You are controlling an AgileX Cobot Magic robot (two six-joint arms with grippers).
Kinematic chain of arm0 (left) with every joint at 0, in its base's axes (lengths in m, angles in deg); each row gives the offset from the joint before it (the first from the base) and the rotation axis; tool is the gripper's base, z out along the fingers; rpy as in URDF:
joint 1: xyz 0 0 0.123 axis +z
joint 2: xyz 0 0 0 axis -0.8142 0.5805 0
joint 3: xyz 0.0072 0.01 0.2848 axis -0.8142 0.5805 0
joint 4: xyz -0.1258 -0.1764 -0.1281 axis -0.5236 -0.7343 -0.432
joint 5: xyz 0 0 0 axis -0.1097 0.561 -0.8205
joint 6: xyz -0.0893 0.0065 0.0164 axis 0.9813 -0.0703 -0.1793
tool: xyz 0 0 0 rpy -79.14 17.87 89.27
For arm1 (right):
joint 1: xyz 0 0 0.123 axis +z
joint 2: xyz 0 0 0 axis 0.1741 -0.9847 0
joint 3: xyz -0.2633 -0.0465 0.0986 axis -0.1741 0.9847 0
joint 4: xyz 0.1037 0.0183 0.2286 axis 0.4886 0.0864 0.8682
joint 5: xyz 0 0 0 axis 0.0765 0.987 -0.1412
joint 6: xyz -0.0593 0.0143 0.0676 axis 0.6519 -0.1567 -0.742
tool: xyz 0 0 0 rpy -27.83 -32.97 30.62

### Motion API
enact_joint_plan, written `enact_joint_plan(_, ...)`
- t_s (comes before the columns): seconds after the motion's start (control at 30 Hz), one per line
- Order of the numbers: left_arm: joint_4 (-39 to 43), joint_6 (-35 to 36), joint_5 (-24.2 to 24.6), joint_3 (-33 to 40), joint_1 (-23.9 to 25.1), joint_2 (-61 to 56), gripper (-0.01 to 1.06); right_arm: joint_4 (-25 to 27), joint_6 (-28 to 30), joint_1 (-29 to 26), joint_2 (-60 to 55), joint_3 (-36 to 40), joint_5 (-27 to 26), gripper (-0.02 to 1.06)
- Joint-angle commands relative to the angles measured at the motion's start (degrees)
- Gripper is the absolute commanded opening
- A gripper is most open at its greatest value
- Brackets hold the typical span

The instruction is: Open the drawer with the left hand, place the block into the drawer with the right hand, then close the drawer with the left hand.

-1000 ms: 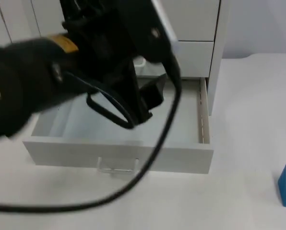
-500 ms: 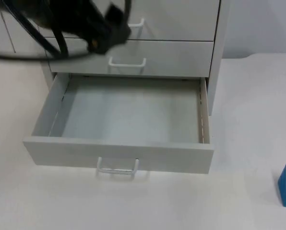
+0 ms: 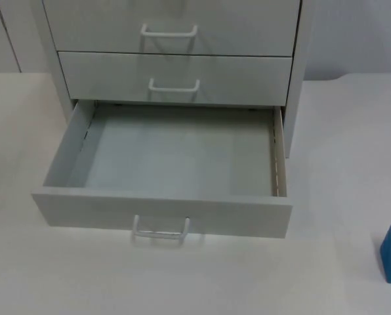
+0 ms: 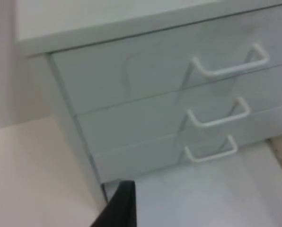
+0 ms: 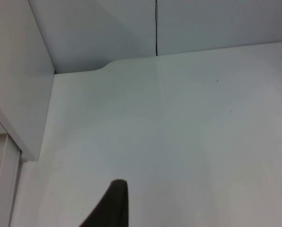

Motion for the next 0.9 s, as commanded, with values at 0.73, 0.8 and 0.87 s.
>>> enact_joint_plan(0.73, -15.5, -14.0, 3.1, -0.3, 16.8, -10.7, 1.01, 0.0, 0.0, -0.1, 0.3, -0.6, -0.6, 1.05)
enact_joint_plan(0.8, -15.5, -14.3, 5.6, -0.3, 17.3, -12.0, 1.01, 0.0, 0.0, -0.1, 0.3, -0.6, -0.6, 1.05)
enact_joint_plan(0.87, -15.5, -14.4, 7.1, -0.3, 17.3, -12.2, 1.01, 0.0, 0.0, -0.1, 0.3, -0.6, -0.6, 1.05)
